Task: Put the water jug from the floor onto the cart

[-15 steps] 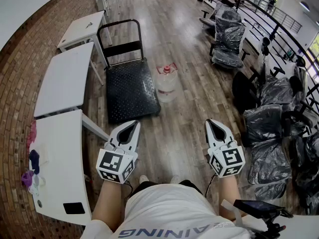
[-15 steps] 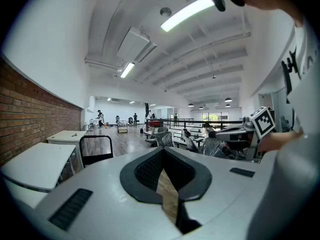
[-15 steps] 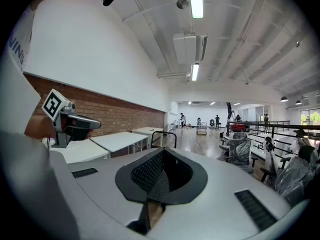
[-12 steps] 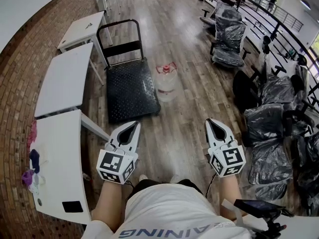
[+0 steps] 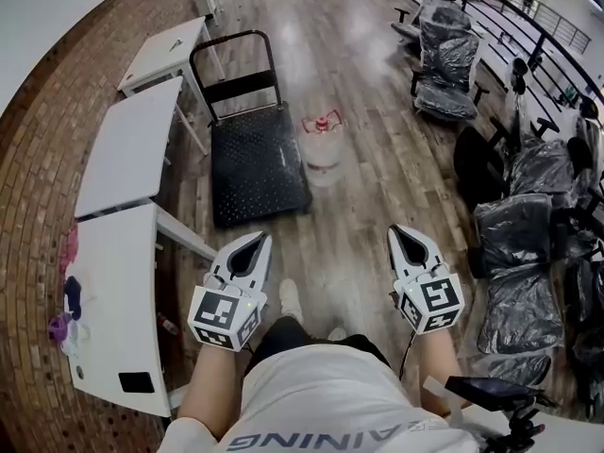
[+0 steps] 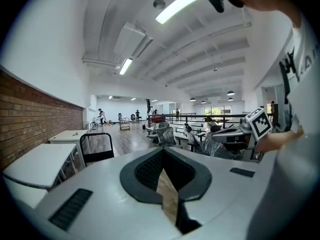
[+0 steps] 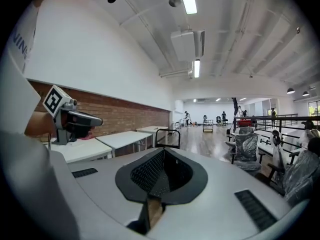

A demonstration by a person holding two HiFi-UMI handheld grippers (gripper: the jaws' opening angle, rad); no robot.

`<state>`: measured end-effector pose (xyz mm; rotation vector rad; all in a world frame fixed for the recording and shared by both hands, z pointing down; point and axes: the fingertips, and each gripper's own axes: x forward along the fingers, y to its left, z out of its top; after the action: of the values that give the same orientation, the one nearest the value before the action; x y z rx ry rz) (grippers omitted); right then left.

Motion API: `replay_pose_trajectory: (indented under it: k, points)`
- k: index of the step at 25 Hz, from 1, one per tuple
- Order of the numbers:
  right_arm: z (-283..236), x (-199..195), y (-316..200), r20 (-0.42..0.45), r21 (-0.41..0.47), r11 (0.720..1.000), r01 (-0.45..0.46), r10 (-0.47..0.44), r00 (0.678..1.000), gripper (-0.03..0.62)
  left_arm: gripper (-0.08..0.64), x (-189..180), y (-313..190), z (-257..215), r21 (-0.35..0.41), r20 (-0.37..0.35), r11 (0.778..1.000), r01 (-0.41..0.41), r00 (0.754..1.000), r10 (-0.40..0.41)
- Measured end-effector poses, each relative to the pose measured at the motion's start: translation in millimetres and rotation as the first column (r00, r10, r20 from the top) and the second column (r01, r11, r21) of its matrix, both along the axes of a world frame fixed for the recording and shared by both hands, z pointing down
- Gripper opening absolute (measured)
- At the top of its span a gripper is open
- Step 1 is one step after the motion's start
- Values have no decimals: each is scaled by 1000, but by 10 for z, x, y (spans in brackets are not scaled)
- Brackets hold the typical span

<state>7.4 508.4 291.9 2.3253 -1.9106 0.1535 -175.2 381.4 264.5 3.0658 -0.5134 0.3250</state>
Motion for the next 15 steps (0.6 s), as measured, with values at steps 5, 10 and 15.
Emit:
replay_pose_trajectory:
  k: [5,10,15]
  points:
    - [47,194,-62,-15,-20,1000,-12,12,1000,5,0,221,-119,70,-12,-9,1000,-14,1000,14]
    - [65,397,-216,-21,-36,999,-29,28,999,5,2,450,-367,88,-21,-27,1000,-24,999,23]
    - [69,532,-574,-23,-54,998,-25,24,999,5,0,602,-711,115,-35,-29,999,-28,999,27]
